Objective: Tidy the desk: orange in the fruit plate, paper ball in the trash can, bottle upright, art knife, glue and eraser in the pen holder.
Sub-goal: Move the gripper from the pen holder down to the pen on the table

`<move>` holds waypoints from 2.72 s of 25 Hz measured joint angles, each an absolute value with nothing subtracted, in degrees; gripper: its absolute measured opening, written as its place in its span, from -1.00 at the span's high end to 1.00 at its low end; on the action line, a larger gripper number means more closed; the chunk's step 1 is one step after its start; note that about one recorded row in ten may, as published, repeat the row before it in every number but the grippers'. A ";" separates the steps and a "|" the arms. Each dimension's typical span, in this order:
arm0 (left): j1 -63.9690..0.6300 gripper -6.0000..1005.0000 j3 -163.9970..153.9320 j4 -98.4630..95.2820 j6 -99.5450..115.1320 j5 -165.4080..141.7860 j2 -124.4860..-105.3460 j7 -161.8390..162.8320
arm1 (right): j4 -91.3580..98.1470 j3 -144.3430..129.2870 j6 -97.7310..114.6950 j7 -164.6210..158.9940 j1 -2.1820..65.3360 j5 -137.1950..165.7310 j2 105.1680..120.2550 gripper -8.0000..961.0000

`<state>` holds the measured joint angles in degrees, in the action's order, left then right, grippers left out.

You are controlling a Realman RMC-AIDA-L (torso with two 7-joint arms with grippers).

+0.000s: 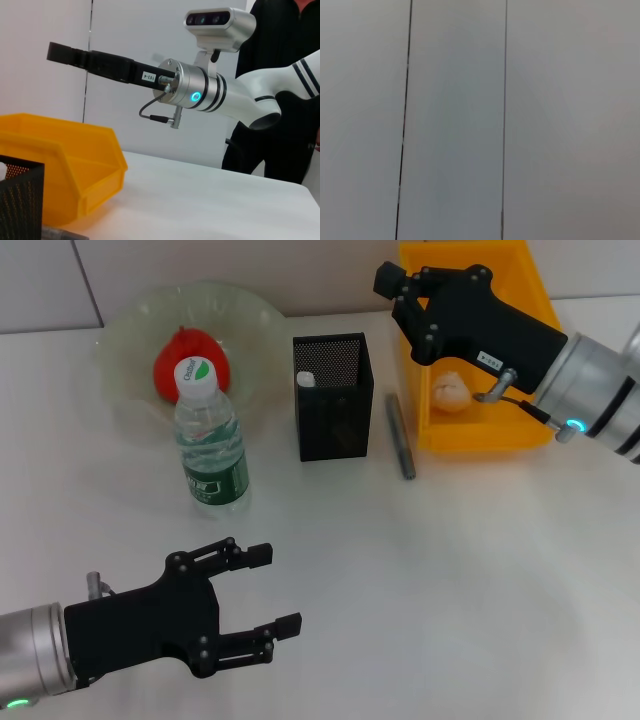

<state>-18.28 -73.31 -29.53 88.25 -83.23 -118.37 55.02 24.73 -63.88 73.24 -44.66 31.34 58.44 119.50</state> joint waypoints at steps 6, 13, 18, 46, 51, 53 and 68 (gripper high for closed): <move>-18.23 -0.60 -73.14 -29.44 88.36 -83.24 -118.36 55.02 | 26.44 -62.32 81.00 -46.05 27.07 52.33 119.39 0.99; -17.68 -0.60 -72.95 -29.22 88.45 -83.23 -118.23 54.70 | 25.99 -53.06 91.44 -55.80 21.06 44.23 119.07 0.98; -17.53 -0.60 -72.95 -29.08 88.92 -83.01 -118.33 53.39 | 24.61 -49.33 99.65 -56.32 17.56 44.36 118.98 0.98; -17.55 -0.60 -72.94 -28.06 87.70 -82.83 -118.47 51.81 | 37.28 -47.71 97.01 -69.09 10.49 77.26 119.81 0.97; -17.66 -0.60 -72.38 -27.83 87.10 -82.65 -118.48 52.00 | 53.82 -62.73 81.19 -79.76 12.11 82.99 119.83 0.97; -17.82 -0.60 -71.71 -27.51 87.00 -82.61 -118.47 52.11 | 57.24 -65.04 78.29 -83.99 12.92 85.68 119.72 0.97; -17.01 -0.60 -69.16 -26.80 86.92 -82.61 -118.39 52.21 | 86.73 -72.75 91.86 -146.89 35.34 138.03 119.22 0.96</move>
<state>-17.01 -69.16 -26.80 86.92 -82.61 -118.39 52.21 86.73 -72.75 91.86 -146.89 35.34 138.03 119.22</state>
